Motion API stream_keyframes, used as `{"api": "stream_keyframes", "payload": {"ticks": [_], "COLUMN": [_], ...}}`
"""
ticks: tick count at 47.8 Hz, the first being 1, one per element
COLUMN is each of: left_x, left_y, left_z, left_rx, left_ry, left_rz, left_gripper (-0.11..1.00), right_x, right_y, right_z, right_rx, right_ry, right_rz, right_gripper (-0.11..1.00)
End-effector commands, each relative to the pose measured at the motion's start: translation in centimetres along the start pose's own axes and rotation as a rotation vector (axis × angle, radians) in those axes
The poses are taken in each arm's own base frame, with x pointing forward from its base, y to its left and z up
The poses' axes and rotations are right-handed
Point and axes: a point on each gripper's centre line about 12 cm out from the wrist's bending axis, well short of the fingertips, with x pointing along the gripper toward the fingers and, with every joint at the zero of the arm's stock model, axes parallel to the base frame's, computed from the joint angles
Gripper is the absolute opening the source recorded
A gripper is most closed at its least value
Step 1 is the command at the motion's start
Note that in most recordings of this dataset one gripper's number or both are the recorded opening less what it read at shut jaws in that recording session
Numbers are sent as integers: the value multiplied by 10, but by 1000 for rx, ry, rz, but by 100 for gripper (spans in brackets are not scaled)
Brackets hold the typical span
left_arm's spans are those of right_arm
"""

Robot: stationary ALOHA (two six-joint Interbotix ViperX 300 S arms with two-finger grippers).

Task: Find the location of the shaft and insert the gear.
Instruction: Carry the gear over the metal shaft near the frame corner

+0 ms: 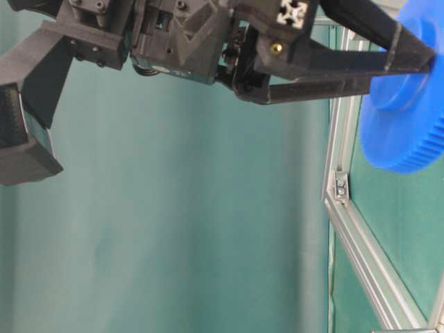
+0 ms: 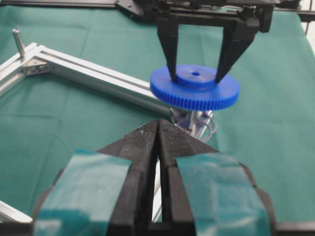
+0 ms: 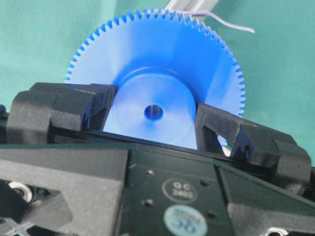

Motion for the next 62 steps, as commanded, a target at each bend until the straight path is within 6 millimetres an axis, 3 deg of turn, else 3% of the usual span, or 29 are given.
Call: {"api": "stream_keyframes", "payload": {"ticks": [1,28,43,62], "left_x": [2,2,2,2], "left_y": [0,0,0,0], "left_z": [7,4,3,3], "left_rx": [-2,1,0,0], "left_ry": [-14,6,9,11], "left_rz": [1,1,1,2], "left_gripper": [1,1,1,1], "right_x": [-14,-15,-11,-11], "right_y": [4,27,38,26], "right_z": [9,10,25,43], "right_rx": [2,-6,-35,-52], "right_ry": [-41,-59,-94,-142], "right_rz": [18,64,79,27], "right_gripper": [71,71,71,71]}}
